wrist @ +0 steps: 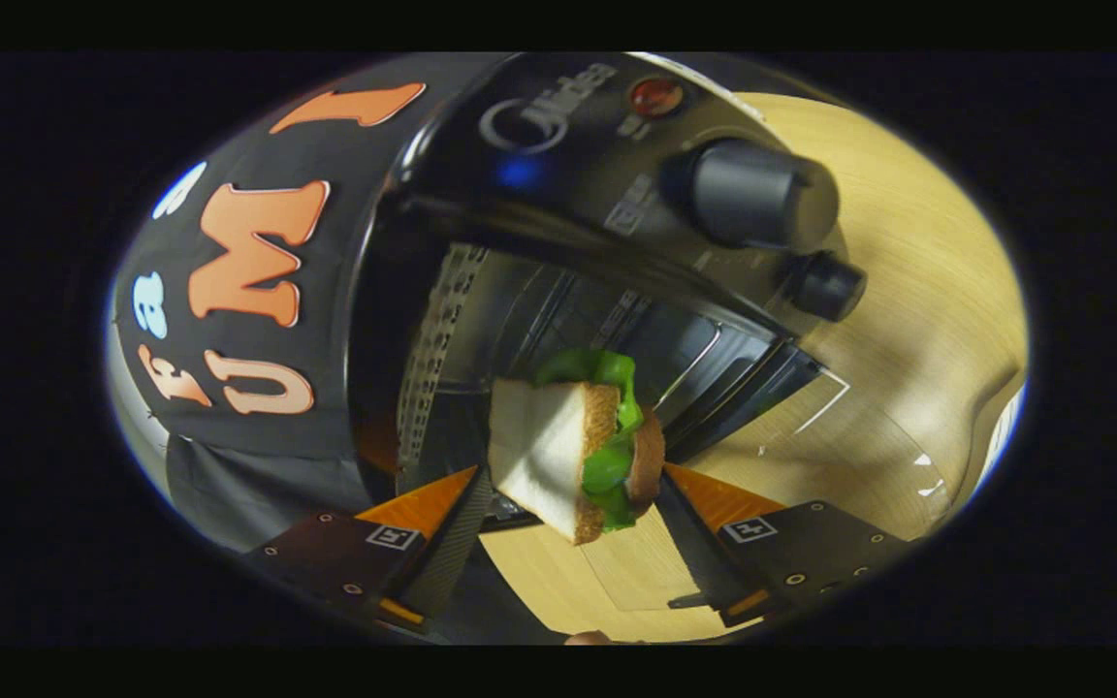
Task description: Open the toaster oven, put the food inside, and close the toaster oven door.
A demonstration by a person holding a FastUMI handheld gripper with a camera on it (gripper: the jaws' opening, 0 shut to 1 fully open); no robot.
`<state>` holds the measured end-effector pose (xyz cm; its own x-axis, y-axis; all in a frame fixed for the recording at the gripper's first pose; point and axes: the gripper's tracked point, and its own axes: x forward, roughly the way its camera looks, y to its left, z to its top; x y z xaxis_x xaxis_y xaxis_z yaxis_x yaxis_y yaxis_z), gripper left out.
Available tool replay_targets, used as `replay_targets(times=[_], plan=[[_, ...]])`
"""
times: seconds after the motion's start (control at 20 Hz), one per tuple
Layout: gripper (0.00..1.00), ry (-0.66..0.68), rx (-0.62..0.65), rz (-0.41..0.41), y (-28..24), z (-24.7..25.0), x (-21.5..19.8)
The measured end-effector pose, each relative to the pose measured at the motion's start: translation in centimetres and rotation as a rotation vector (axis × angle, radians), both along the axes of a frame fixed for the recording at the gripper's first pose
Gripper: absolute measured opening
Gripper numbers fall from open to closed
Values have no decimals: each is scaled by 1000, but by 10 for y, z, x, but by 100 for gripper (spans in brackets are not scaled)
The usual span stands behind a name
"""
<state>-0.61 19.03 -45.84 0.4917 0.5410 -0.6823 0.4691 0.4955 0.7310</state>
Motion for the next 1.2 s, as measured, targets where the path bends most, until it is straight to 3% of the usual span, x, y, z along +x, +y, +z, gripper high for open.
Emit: replay_targets(times=[0.5,0.95,1.2], plan=[[98,-37,-126,152,-26,9,-47],[98,-112,-335,486,-43,8,-159],[98,-99,-392,606,-39,-3,-200]])
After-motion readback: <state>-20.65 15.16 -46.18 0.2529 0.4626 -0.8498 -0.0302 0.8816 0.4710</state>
